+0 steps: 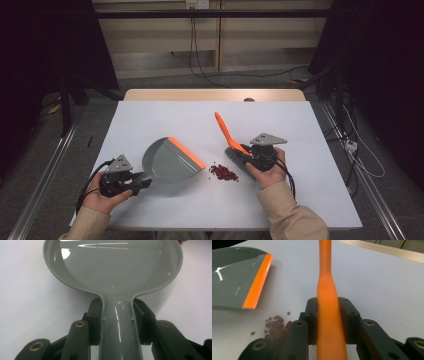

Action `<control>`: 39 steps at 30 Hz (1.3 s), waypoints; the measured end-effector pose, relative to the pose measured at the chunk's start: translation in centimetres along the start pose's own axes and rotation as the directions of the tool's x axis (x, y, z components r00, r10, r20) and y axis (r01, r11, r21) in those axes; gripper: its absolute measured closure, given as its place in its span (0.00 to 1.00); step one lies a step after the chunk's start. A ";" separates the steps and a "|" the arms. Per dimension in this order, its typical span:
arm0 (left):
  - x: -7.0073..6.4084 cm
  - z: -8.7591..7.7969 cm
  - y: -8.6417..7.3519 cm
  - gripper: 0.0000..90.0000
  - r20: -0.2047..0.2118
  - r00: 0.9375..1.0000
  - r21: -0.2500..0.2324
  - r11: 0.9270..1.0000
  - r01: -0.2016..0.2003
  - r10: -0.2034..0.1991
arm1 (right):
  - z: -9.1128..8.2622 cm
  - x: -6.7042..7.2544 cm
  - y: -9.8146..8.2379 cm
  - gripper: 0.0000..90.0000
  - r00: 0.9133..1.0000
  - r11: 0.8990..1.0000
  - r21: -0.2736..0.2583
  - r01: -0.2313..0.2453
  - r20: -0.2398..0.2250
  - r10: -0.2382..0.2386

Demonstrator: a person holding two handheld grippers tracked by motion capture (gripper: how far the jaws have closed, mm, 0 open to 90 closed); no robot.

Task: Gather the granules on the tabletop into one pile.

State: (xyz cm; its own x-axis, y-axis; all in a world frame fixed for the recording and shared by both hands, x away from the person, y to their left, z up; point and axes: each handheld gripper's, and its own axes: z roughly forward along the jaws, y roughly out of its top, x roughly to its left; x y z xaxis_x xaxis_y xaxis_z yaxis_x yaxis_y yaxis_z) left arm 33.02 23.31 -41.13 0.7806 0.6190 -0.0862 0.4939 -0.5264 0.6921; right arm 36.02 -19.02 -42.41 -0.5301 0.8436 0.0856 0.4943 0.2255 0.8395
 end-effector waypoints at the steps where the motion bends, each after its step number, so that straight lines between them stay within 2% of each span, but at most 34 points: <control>1: -0.2 0.0 0.0 0.70 0.005 1.000 0.003 1.000 -0.018 0.018 | 0.0 0.0 0.0 0.80 1.000 1.000 0.001 0.000 0.000 0.000; 4: -0.6 0.1 0.0 0.70 0.047 0.998 0.008 0.999 -0.043 0.042 | 0.0 0.0 0.0 0.80 1.000 1.000 0.001 0.008 0.009 -0.008; 7: -1.1 0.3 0.1 0.70 0.071 0.995 0.029 0.997 -0.071 0.069 | 0.1 0.2 0.0 0.80 1.000 1.000 0.002 0.013 0.020 -0.013; 10: -1.5 0.7 0.1 0.70 0.095 0.992 0.034 0.996 -0.081 0.077 | 0.2 0.3 0.0 0.80 1.000 1.000 -0.004 0.015 0.020 -0.015; 12: -1.6 0.8 0.1 0.70 0.100 0.990 0.043 0.994 -0.101 0.096 | 0.2 0.3 0.0 0.80 1.000 1.000 -0.004 0.020 0.016 -0.020; 15: -1.7 1.0 0.0 0.70 0.115 0.988 0.050 0.993 -0.105 0.099 | 0.2 0.4 0.0 0.80 1.000 1.000 -0.003 0.021 0.016 -0.021; 21: -1.6 1.0 -0.2 0.70 0.116 0.988 0.055 0.993 -0.107 0.100 | 0.2 0.3 -0.1 0.79 1.000 1.000 -0.007 0.020 0.017 -0.019; 26: -1.7 1.3 -0.2 0.70 0.129 0.984 0.067 0.989 -0.129 0.120 | 0.2 0.5 -0.1 0.79 1.000 1.000 -0.006 0.022 0.017 -0.022; 31: -1.8 1.4 -0.4 0.70 0.139 0.983 0.070 0.988 -0.135 0.124 | 0.1 0.8 -0.1 0.79 0.999 0.999 0.004 0.048 0.019 -0.048; 39: -2.7 2.1 -0.1 0.70 0.177 0.972 0.075 0.983 -0.168 0.153 | -0.2 1.0 -0.2 0.79 0.998 0.999 0.016 0.042 0.034 -0.043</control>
State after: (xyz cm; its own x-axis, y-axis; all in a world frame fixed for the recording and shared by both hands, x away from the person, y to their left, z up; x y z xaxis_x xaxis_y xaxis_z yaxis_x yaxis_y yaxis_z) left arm 31.62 20.45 -42.49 0.9022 0.4183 -0.1051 0.3829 -0.6649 0.6413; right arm 35.28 -18.27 -42.39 -0.5267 0.8495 0.0311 0.4826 0.2687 0.8336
